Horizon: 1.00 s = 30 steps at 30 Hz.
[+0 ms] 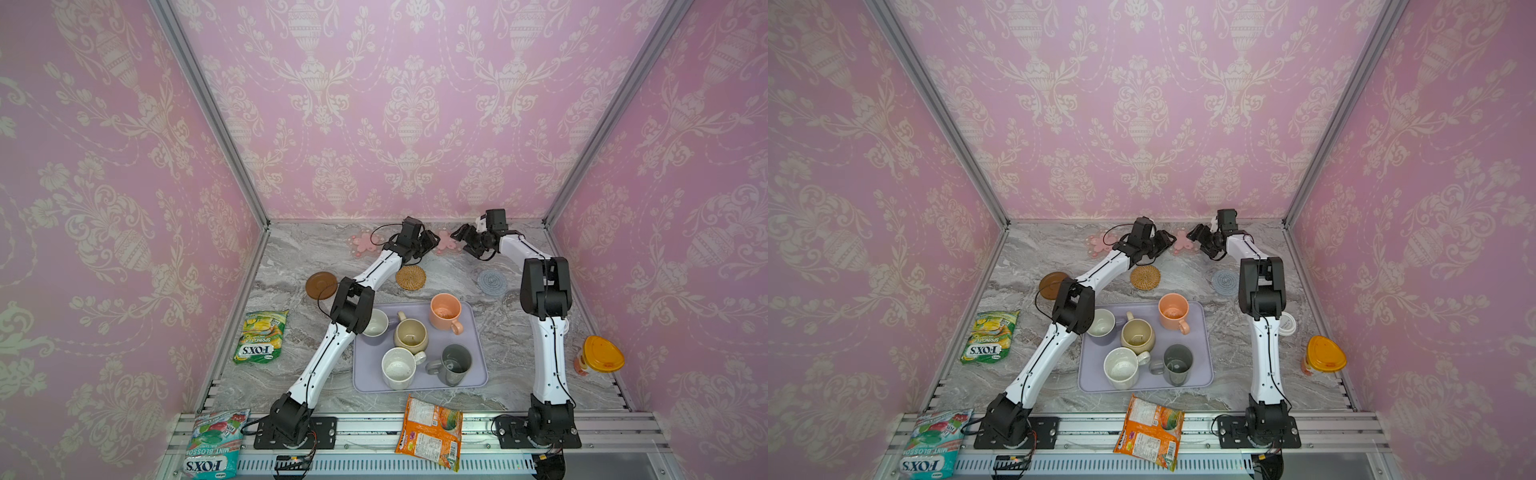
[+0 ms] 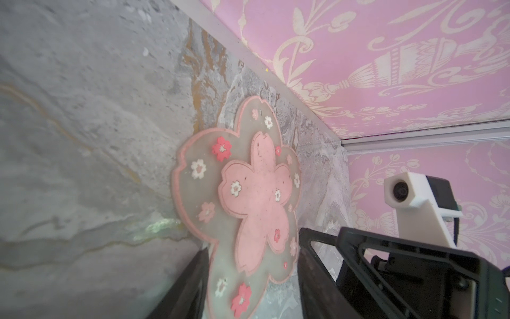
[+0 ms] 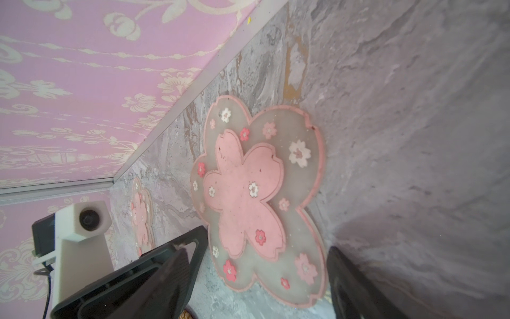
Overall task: Place cups on coasters
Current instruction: Move the coaster to the top-center of the table.
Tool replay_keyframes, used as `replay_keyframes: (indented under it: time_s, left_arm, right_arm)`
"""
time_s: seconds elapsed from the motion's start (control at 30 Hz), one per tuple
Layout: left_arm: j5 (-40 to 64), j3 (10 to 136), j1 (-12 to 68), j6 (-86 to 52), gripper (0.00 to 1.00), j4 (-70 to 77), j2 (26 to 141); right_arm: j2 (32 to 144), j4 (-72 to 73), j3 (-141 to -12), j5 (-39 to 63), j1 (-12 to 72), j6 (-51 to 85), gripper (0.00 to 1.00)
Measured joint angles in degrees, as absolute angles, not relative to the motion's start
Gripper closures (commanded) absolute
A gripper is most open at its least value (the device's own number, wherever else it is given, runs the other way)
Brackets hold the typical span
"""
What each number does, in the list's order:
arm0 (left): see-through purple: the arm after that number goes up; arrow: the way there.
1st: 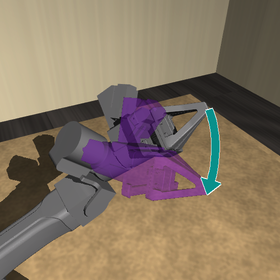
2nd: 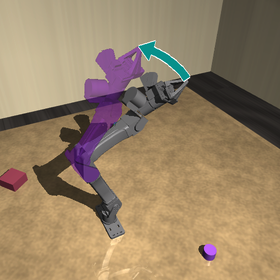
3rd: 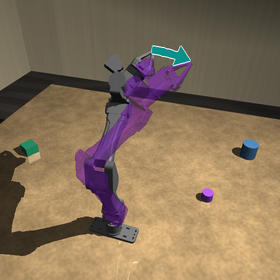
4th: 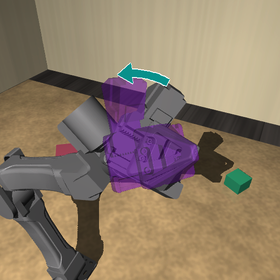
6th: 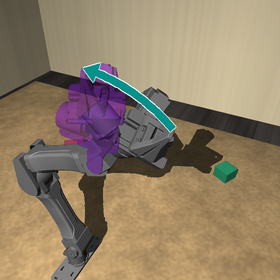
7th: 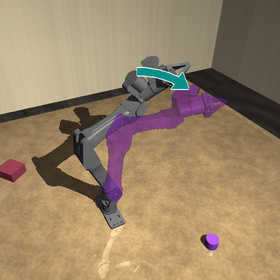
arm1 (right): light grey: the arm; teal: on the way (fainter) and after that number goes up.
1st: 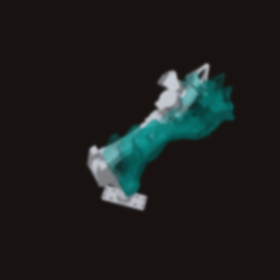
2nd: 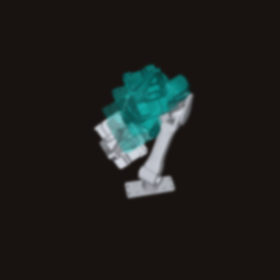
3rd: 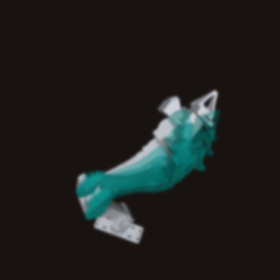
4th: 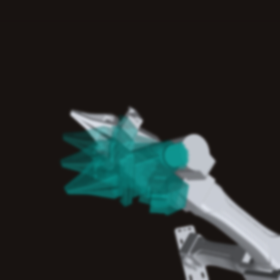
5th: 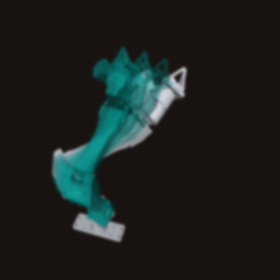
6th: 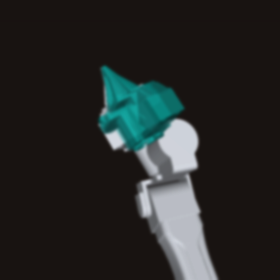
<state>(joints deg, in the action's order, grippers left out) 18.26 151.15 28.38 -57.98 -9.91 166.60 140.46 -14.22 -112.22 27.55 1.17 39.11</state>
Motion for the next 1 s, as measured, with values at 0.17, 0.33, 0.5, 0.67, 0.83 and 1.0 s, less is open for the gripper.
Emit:
replay_keyframes:
  time_s: [0.17, 0.33, 0.5, 0.67, 0.83, 1.0]
  left_arm:
    - [18.3, 151.2, 28.4, -58.0, 0.46, -9.9, 166.6]
    - [18.3, 151.2, 28.4, -58.0, 0.46, -10.0, 166.6]
    - [18.2, 151.2, 28.4, -56.4, 0.45, -10.8, 166.3]
    - [18.1, 151.1, 28.5, -53.6, 0.45, -15.2, 165.0]
    - [17.2, 148.3, 28.5, -47.7, 0.45, -23.7, 160.1]
    - [16.1, 137.4, 28.4, -40.7, 0.45, -28.5, 148.8]
  right_arm:
    - [140.1, -14.0, -111.7, 27.7, 1.1, 39.1, 0.20]
    - [139.3, -15.4, -111.0, 27.7, 0.6, 38.9, 0.19]
    - [137.9, -18.0, -110.1, 27.0, -0.3, 37.6, 0.18]
    - [136.1, -21.3, -109.1, 25.6, -1.3, 35.2, 0.18]
    - [129.0, -22.9, -101.8, 24.3, -1.6, 32.5, 0.17]
    - [118.7, -23.3, -93.0, 22.2, -1.6, 29.7, 0.18]
